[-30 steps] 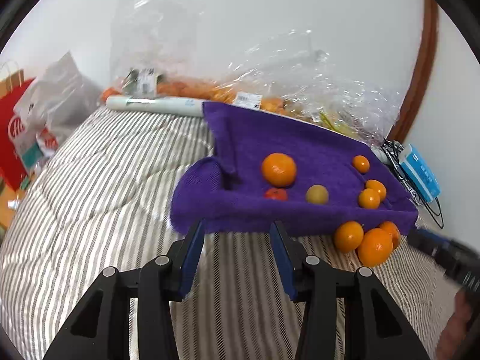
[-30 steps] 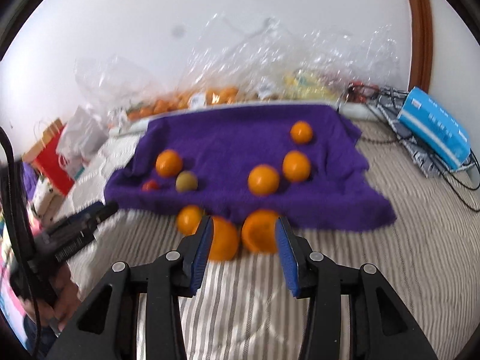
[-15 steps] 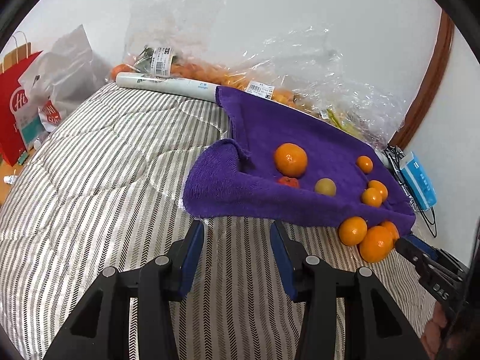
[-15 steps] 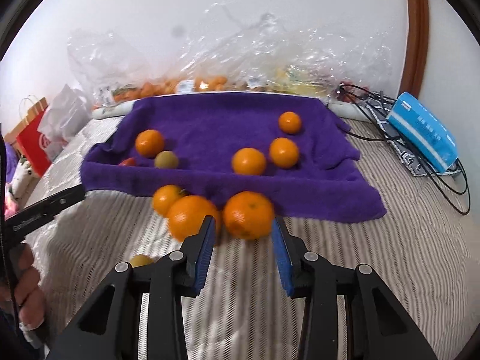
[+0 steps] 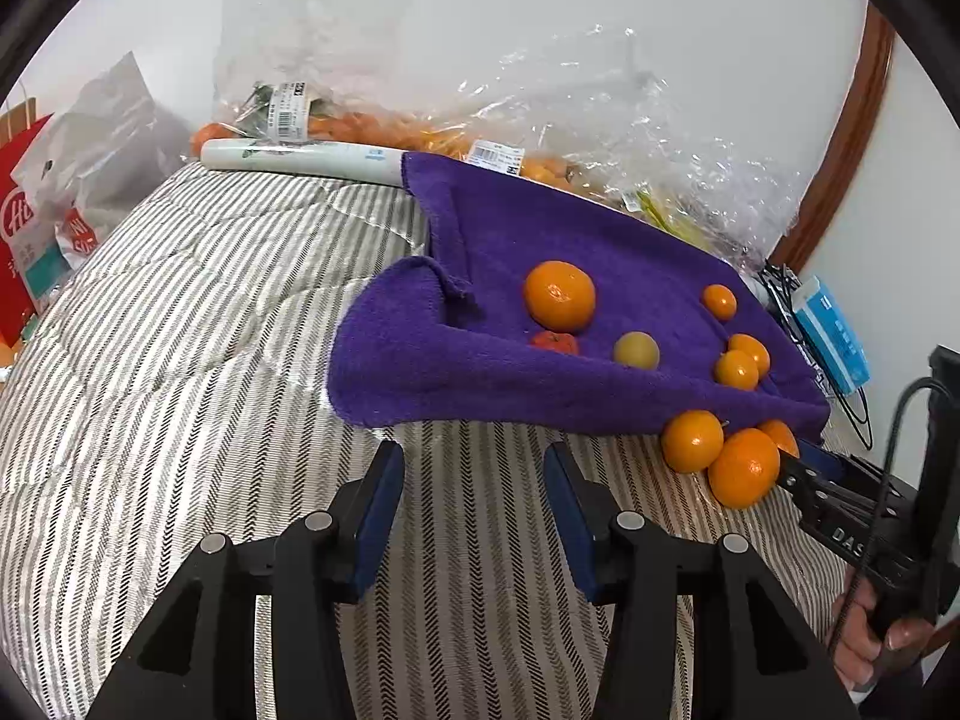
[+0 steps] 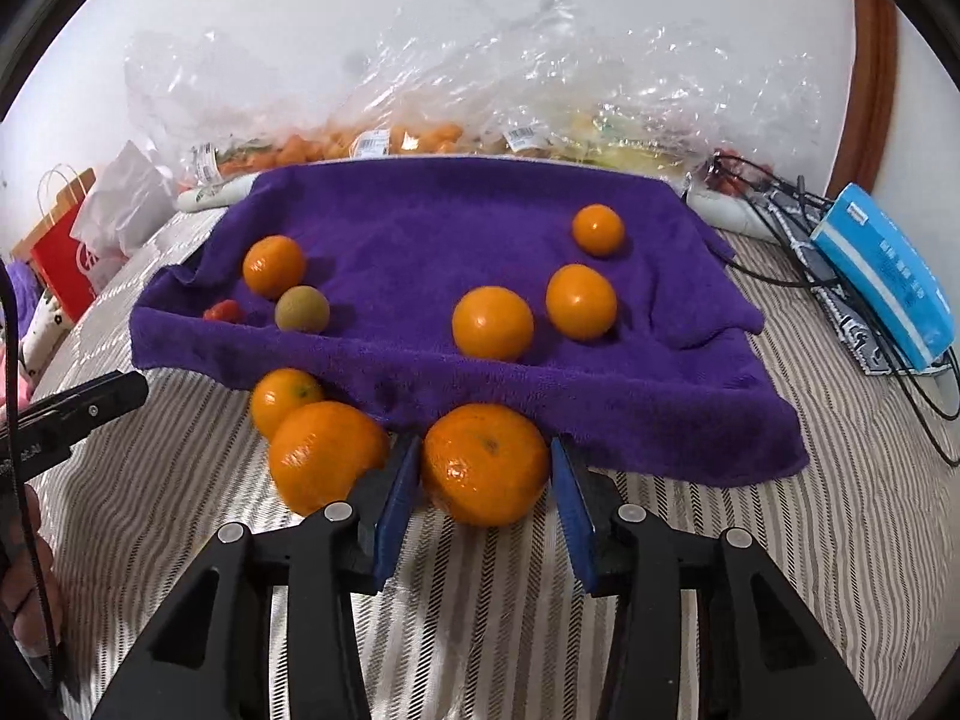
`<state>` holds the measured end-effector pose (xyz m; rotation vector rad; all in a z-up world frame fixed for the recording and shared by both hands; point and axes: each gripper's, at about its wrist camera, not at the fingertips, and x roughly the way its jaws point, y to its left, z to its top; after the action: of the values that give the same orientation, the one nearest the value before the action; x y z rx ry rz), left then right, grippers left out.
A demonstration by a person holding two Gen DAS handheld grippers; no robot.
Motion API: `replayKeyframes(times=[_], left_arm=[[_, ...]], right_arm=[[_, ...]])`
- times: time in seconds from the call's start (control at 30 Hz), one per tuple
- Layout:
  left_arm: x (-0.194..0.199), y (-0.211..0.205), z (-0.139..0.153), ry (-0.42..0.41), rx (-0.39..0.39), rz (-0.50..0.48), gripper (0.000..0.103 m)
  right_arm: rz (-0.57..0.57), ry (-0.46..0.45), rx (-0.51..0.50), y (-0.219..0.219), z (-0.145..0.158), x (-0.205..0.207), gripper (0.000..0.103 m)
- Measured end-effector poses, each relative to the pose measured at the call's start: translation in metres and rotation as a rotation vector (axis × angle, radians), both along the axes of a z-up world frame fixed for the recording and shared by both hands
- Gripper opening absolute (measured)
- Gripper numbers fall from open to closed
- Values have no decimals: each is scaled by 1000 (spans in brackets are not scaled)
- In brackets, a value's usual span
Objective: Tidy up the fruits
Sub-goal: 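Withdraw both open tools from the towel toward the loose fruit, then close the right tool on an orange lying on the bedspread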
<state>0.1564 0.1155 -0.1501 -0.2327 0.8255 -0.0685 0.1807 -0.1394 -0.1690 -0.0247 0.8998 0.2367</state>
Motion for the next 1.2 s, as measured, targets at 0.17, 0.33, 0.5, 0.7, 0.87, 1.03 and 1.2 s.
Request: replayKeyframes(times=[0.17,0.33,0.5,0.7,0.87,1.03,1.2], left_arm=[[1,-1,-1,-1,-6,-16,46],[-1,-2,0,-12,-16,-31,46],[-4,-5,1,-17,-17,-42,46],[-13,-18,0,-7,-4,-86,46],[-28,-45,-2,-5,-3,-154,46],[-40,-75,-1,-16,-9,-247,47],[-37,-94,-6,23,-14,-301,46]], right_arm=[[3,45,17,-5,-7,6,43],[5,4,2,-15,-1,-6,43],[-5,-17,-3,-37,4,-22,43],[-29,-14,-23,-62,0,-41,43],[-34,-2,29,-72,-1,-41,43],[-36,10,61,-74,-2,-40,43],[-43,16,88,-78,-3,-40,43]])
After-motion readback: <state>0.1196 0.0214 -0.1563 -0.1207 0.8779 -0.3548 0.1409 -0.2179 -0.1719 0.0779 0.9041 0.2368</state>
